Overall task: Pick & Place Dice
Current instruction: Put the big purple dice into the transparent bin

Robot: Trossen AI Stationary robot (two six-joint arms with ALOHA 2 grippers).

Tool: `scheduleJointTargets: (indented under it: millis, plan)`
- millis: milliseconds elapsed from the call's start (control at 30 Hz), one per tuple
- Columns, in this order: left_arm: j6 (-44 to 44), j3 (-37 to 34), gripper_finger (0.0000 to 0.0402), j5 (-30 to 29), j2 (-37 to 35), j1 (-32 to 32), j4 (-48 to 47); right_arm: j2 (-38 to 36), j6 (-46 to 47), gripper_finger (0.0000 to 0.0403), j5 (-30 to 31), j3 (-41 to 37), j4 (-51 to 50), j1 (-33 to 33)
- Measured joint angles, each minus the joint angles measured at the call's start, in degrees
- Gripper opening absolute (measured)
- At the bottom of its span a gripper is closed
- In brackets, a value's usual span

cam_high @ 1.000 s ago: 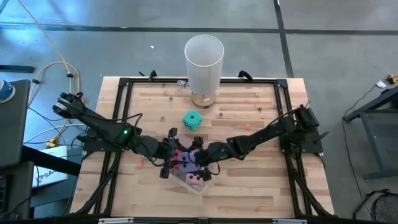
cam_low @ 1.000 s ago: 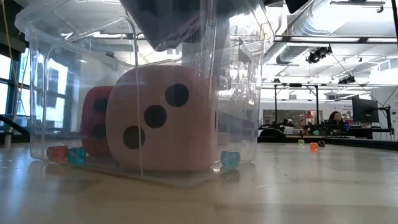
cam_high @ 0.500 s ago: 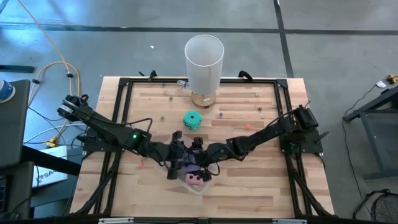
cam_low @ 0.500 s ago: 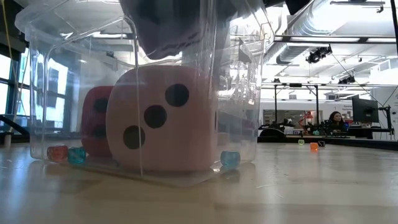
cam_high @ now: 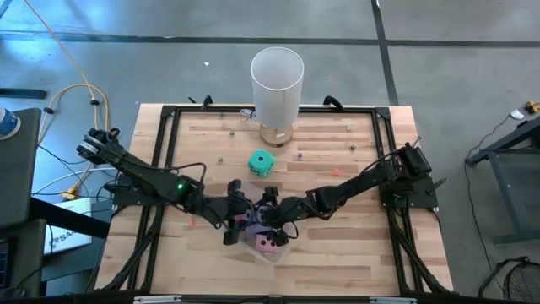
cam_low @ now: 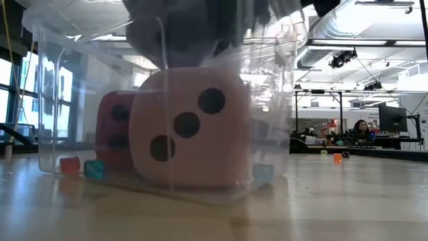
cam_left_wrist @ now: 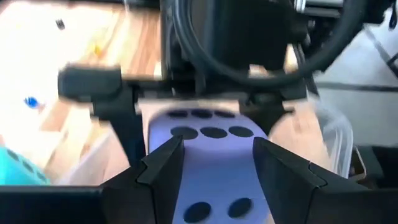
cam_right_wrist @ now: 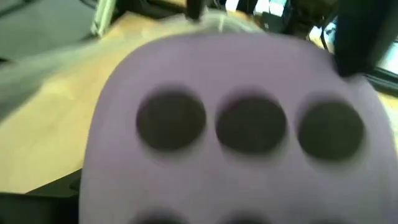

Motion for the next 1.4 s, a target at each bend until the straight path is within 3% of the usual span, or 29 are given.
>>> scheduleJointTargets:
  millis: [267, 467, 667, 933, 1133, 1400]
  plan:
    - [-1.4, -0.1, 0.0186, 0.2, 0.1, -1.5, -1.4, -0.8, -2.0, 0.0387, 2.3, 0.0, -3.5, 0.6]
    - [-9.1, -0.4, 0.0186, 1.6, 0.5, -1.5, -8.1, -3.9, -1.0, 0.0387, 7.8, 0.4, -12.3, 1.5]
    - [-9.8, -0.3, 0.0186, 1.5, 0.3, -1.6, -8.2, -5.6, 0.3, 0.0387, 12.1, 0.4, -14.9, 2.1]
    - [-8.5, -0.2, 0.0186, 0.8, -1.1, -0.4, -3.6, -5.9, 0.5, 0.0387, 11.2, 0.3, -15.0, 2.6]
    - [3.1, -0.1, 0.0186, -0.2, -2.4, 2.7, 7.6, -5.8, 0.6, 0.0387, 10.5, 0.3, -13.0, 2.4]
    - [1.5, 0.0, 0.0186, 0.9, -1.5, 6.3, 9.8, -5.7, 1.8, 0.0387, 0.9, 0.3, -9.5, 2.4]
